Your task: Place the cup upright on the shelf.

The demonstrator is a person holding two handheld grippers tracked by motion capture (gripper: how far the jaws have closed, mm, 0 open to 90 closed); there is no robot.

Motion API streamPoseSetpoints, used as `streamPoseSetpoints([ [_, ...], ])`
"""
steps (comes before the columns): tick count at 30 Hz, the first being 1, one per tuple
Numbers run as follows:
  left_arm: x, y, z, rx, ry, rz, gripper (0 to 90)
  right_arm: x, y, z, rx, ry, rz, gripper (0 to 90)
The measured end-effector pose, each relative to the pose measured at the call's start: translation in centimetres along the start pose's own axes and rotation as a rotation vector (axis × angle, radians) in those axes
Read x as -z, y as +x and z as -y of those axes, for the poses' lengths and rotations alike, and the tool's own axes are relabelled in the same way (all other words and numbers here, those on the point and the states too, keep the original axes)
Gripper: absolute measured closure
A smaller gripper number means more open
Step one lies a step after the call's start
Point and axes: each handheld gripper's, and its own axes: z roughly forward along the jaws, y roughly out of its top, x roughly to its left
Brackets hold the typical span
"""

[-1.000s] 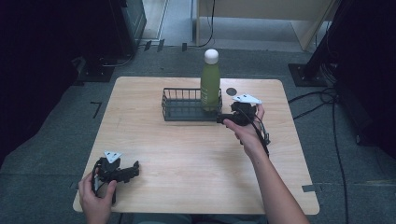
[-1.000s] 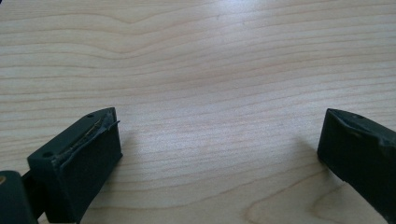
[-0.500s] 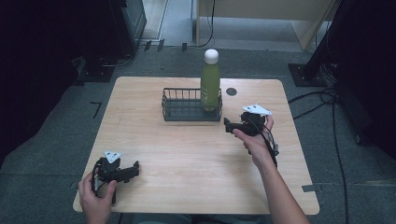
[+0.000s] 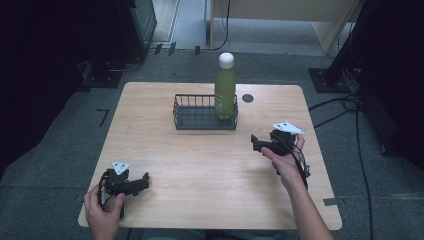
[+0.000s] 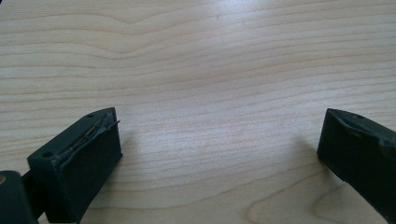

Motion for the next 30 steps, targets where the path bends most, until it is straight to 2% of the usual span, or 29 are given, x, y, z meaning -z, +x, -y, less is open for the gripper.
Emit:
streamPoseSetpoints([
  [11,0.0,0.0,0.0,-0.002,0.002,0.000,0.0,1.4,-2.2,2.6,-0.039,0.020,0.023,0.0],
  [19,0.0,0.0,0.0,-0.002,0.002,0.000,0.0,2.1,-3.1,4.5,-0.037,0.042,0.047,0.0],
  [30,0.0,0.0,0.0,-0.002,0.002,0.000,0.0,3.9,-4.7,7.4,-0.057,0.069,0.091,0.0],
])
